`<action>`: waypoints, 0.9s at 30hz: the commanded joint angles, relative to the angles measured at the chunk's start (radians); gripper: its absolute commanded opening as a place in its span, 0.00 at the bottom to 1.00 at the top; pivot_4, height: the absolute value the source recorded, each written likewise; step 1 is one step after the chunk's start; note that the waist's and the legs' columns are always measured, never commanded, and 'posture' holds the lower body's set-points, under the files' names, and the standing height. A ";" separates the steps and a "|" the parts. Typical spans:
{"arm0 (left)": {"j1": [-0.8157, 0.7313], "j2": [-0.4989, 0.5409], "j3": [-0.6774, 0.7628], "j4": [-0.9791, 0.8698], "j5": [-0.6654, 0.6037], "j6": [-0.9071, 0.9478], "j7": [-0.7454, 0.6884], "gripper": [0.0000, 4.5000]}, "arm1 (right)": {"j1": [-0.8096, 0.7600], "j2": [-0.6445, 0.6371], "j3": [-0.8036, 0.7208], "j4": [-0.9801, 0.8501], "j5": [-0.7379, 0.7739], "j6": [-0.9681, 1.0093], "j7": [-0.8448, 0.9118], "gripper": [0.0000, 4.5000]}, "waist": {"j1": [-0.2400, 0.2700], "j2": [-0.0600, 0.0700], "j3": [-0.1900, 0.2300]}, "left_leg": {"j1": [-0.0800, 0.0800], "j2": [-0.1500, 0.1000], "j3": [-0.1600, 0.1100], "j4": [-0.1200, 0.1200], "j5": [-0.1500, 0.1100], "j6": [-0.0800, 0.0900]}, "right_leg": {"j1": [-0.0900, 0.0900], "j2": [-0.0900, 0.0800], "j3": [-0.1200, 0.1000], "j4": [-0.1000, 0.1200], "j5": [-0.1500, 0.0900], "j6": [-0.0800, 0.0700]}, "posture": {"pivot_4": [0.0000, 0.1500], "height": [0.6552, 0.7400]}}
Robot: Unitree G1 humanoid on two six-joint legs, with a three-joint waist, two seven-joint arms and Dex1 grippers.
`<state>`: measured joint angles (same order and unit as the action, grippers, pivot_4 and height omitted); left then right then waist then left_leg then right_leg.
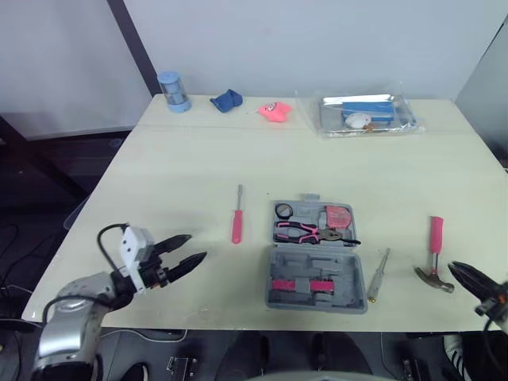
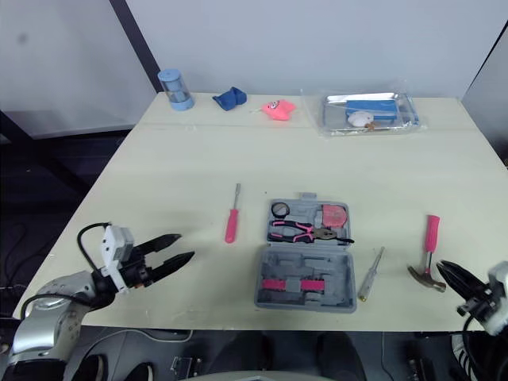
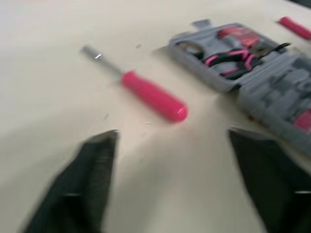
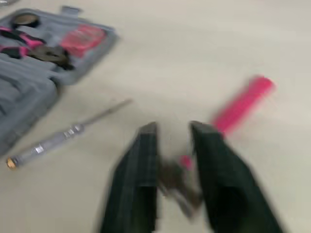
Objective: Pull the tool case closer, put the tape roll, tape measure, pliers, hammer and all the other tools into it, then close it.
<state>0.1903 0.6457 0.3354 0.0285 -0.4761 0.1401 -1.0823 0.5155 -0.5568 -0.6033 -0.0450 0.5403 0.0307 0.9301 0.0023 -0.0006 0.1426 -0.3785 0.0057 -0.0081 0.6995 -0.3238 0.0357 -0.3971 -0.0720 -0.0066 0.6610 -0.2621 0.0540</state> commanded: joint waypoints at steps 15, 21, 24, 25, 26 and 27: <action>0.204 -0.036 0.115 -0.116 -0.057 -0.003 0.061 1.00 | 0.072 0.007 -0.096 -0.091 0.026 0.038 -0.088 0.98 | 0.000 0.003 0.000 | -0.001 0.001 0.001 -0.001 -0.001 0.001 | 0.000 -0.005 0.000 -0.002 -0.002 -0.003 | 1.00 1.00; 0.207 -0.048 0.109 -0.176 -0.070 0.009 0.086 1.00 | 0.072 -0.010 -0.101 -0.165 0.040 0.097 -0.098 0.98 | 0.014 0.003 0.000 | -0.001 0.001 0.000 -0.003 -0.001 0.001 | -0.001 -0.005 0.000 -0.004 -0.002 -0.003 | 1.00 1.00; 0.192 -0.032 0.101 -0.206 -0.078 0.016 0.080 1.00 | 0.061 -0.018 -0.097 -0.213 0.058 0.130 -0.100 0.98 | 0.013 0.003 0.000 | -0.001 0.001 0.000 -0.004 -0.001 0.001 | -0.001 -0.005 -0.001 -0.004 -0.002 -0.003 | 1.00 1.00; 0.187 -0.025 0.096 -0.216 -0.079 0.017 0.072 1.00 | 0.059 -0.022 -0.092 -0.229 0.062 0.140 -0.097 0.98 | 0.012 0.003 0.000 | -0.001 0.001 0.000 -0.004 -0.001 0.001 | -0.001 -0.005 -0.001 -0.005 -0.002 -0.003 | 1.00 1.00; 0.180 -0.016 0.090 -0.226 -0.078 0.018 0.064 1.00 | 0.057 -0.027 -0.086 -0.244 0.064 0.150 -0.094 0.98 | 0.012 0.003 0.000 | -0.001 0.001 0.000 -0.004 -0.001 0.001 | -0.001 -0.005 -0.001 -0.004 -0.002 -0.003 | 1.00 1.00; 0.171 -0.009 0.084 -0.238 -0.080 0.019 0.055 1.00 | 0.054 -0.032 -0.079 -0.259 0.061 0.158 -0.092 0.98 | 0.012 0.003 0.000 | -0.001 0.001 0.000 -0.004 -0.001 0.001 | -0.001 -0.005 -0.001 -0.004 -0.002 -0.003 | 1.00 1.00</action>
<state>0.3628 0.6221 0.4186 -0.1663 -0.5373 0.1630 -1.0118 0.5703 -0.5734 -0.6745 -0.2622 0.5817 0.1810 0.8363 0.0139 0.0027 0.1421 -0.3795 0.0065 -0.0077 0.6957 -0.3248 0.0367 -0.3978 -0.0768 -0.0074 0.6567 -0.2640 0.0506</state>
